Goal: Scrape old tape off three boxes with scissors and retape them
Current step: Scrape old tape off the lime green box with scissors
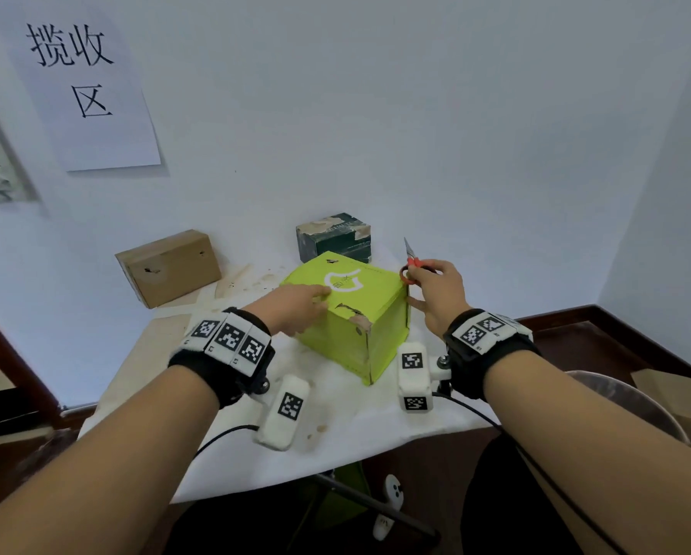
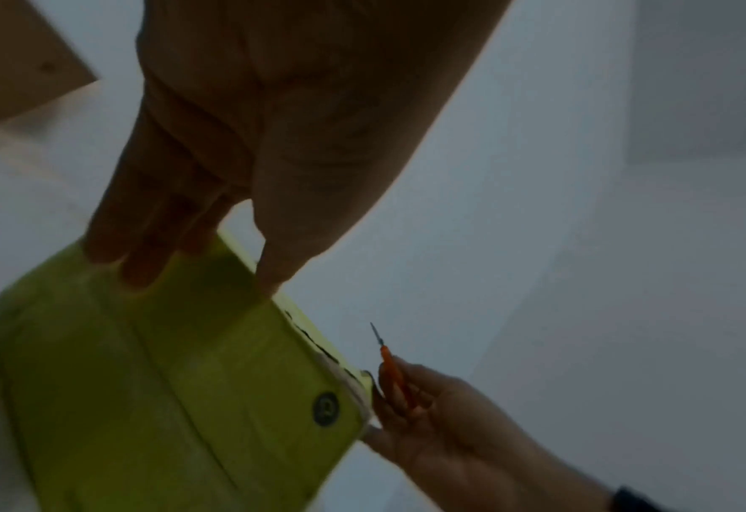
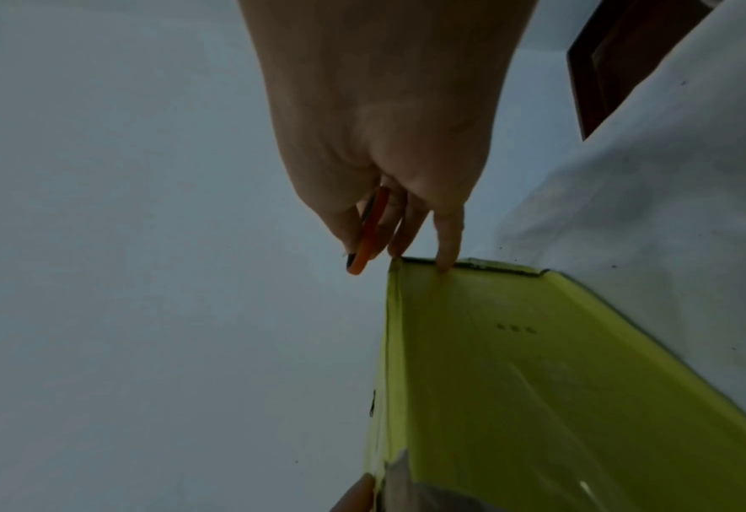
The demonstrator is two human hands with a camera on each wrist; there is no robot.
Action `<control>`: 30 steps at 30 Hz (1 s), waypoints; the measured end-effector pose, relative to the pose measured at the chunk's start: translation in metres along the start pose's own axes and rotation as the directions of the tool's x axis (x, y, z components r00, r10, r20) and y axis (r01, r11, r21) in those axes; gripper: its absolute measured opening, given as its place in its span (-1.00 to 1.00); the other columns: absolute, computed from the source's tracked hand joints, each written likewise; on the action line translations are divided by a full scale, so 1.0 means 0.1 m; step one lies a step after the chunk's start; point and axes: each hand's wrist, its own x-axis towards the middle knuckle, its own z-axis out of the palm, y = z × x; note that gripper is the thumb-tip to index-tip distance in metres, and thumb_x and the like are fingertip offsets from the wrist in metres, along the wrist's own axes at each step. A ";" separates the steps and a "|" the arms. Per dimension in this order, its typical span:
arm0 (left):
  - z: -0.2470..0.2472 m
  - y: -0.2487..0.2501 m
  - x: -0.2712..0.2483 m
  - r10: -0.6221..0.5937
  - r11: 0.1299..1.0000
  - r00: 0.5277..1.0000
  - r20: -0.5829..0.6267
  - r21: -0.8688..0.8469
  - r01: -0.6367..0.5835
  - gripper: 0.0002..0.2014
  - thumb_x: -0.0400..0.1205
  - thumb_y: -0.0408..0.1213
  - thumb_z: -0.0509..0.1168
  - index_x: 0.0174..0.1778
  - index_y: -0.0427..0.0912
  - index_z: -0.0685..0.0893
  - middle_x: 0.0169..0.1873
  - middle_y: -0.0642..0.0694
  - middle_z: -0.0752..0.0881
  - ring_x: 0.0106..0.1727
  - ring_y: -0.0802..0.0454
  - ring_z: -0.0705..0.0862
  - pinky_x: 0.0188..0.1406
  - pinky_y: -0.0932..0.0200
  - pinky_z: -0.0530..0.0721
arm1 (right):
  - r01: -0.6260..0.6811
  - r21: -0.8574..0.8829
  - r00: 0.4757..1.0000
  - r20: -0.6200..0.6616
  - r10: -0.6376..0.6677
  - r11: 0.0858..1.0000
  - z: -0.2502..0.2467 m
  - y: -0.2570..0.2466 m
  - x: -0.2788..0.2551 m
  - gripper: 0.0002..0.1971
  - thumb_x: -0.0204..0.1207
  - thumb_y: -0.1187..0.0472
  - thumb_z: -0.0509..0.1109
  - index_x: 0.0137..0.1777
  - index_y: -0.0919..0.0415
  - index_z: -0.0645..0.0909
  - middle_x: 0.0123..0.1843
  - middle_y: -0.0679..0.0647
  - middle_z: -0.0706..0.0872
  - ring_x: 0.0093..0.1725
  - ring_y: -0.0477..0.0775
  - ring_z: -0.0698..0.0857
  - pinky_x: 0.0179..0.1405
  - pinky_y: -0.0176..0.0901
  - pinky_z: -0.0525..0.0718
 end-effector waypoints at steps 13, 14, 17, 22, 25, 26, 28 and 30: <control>0.15 -0.02 0.28 0.357 0.906 0.924 -0.141 0.294 -0.305 -0.45 0.57 0.20 0.30 0.49 0.21 0.47 0.23 0.07 0.65 0.31 -0.05 0.43 0.29 0.03 0.47 | 0.041 0.163 0.998 0.044 -0.049 0.986 -0.08 -0.03 0.06 -0.71 0.63 0.41 0.27 0.26 0.18 0.31 0.03 0.21 0.59 -0.32 0.01 0.72 -0.29 -0.27 0.74; 0.20 0.03 0.30 0.359 0.903 0.917 -0.174 0.311 -0.295 -0.45 0.57 0.21 0.29 0.48 0.17 0.49 0.29 0.04 0.61 0.31 -0.06 0.41 0.32 0.00 0.47 | 0.038 0.155 0.998 0.042 -0.045 0.987 -0.09 -0.05 0.06 -0.70 0.63 0.40 0.29 0.27 0.18 0.31 0.05 0.22 0.59 -0.34 0.00 0.71 -0.32 -0.29 0.73; 0.35 0.16 0.37 0.371 0.915 0.893 -0.255 0.265 -0.304 -0.45 0.55 0.16 0.33 0.37 -0.07 0.57 0.28 -0.10 0.51 0.35 -0.07 0.40 0.30 0.09 0.42 | 0.029 0.097 0.999 0.020 -0.032 0.995 -0.14 -0.07 0.07 -0.71 0.60 0.38 0.32 0.29 0.27 0.41 0.08 0.26 0.66 -0.38 -0.04 0.64 -0.39 -0.33 0.68; 0.49 0.32 0.49 0.434 0.901 0.846 -0.309 0.144 -0.409 -0.50 0.52 0.17 0.38 0.10 -0.21 0.55 0.20 -0.06 0.55 0.26 -0.05 0.46 0.23 0.16 0.42 | 0.052 0.000 0.998 -0.017 -0.052 0.999 -0.30 -0.14 0.07 -0.83 0.57 0.33 0.28 0.11 0.11 0.51 0.09 0.29 0.72 -0.41 -0.05 0.51 -0.41 -0.29 0.48; 0.54 0.38 0.52 0.435 0.900 0.853 -0.289 0.145 -0.410 -0.44 0.53 0.22 0.33 0.17 -0.21 0.51 0.13 -0.07 0.58 0.15 -0.05 0.52 0.15 0.05 0.52 | 0.086 -0.044 0.996 -0.009 -0.087 0.995 -0.40 -0.18 0.08 -0.83 0.59 0.29 0.28 0.14 0.11 0.52 -0.11 0.17 0.73 -0.45 -0.07 0.48 -0.42 -0.31 0.44; 0.54 0.38 0.52 0.436 0.900 0.854 -0.286 0.150 -0.409 -0.42 0.53 0.23 0.32 0.21 -0.20 0.50 0.15 -0.06 0.58 0.15 -0.04 0.53 0.14 0.05 0.53 | 0.098 -0.055 0.995 -0.001 -0.098 0.994 -0.42 -0.19 0.09 -0.83 0.59 0.28 0.28 0.14 0.11 0.52 -0.14 0.15 0.72 -0.44 -0.05 0.47 -0.44 -0.32 0.43; 0.53 0.36 0.52 0.425 0.905 0.867 -0.261 0.108 -0.412 -0.39 0.52 0.23 0.34 0.27 -0.18 0.49 0.25 -0.04 0.56 0.24 -0.03 0.53 0.22 0.09 0.50 | 0.119 -0.063 0.993 0.014 -0.119 0.991 -0.46 -0.22 0.08 -0.83 0.60 0.30 0.25 0.14 0.12 0.52 -0.18 0.14 0.67 -0.44 -0.06 0.46 -0.50 -0.35 0.41; 0.48 0.33 0.50 0.402 0.911 0.891 -0.212 -0.009 -0.413 -0.42 0.52 0.18 0.37 0.27 -0.17 0.49 0.39 0.00 0.51 0.38 0.01 0.49 0.32 0.11 0.46 | 0.140 -0.071 0.990 0.022 -0.139 0.988 -0.50 -0.24 0.07 -0.84 0.61 0.32 0.25 0.13 0.13 0.54 -0.15 0.14 0.62 -0.45 -0.09 0.46 -0.54 -0.38 0.42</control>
